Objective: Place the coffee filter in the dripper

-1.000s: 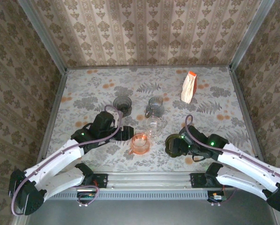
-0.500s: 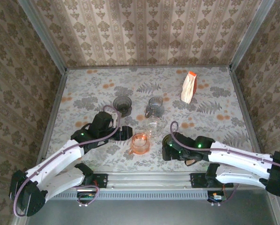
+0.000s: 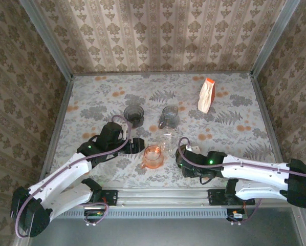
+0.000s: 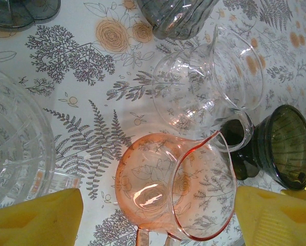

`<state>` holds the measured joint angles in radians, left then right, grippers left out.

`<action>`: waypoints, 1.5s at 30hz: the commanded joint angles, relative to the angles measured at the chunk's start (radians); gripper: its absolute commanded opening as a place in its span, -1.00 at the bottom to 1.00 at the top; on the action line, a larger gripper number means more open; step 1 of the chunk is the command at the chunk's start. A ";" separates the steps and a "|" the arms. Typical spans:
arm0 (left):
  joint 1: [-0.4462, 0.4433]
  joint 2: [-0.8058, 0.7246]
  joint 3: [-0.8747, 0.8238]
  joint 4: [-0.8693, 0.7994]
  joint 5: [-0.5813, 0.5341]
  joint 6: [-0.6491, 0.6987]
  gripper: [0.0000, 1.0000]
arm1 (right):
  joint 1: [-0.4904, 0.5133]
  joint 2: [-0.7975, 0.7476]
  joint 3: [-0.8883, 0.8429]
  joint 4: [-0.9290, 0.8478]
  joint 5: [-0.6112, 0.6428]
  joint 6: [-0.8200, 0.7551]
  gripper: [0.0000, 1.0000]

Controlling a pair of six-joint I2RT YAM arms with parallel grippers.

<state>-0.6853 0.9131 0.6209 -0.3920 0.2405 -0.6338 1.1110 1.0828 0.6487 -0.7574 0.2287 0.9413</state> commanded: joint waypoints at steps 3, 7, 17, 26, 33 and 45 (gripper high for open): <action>0.006 -0.010 -0.006 0.015 0.014 -0.016 0.59 | 0.013 0.002 0.041 -0.055 0.066 0.000 -0.37; 0.006 -0.011 0.005 0.006 0.012 -0.014 0.59 | 0.022 -0.005 0.072 -0.110 0.092 0.000 -0.56; 0.017 -0.065 0.052 -0.051 -0.047 0.008 0.61 | 0.066 -0.115 0.251 -0.347 0.222 0.028 -0.84; 0.051 -0.109 0.062 -0.124 -0.059 0.033 0.61 | 0.105 -0.021 0.464 -0.250 0.170 -0.210 -0.91; 0.121 -0.227 0.067 -0.215 -0.067 0.042 0.62 | 0.124 0.220 0.600 -0.124 -0.003 -0.371 -0.97; 0.176 -0.293 0.069 -0.269 -0.047 0.049 0.64 | 0.110 0.392 0.681 -0.160 -0.055 -0.419 -1.00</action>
<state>-0.5186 0.6304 0.6636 -0.6399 0.1867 -0.6056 1.2278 1.4651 1.3010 -0.9005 0.1738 0.5426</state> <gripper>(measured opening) 0.818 0.128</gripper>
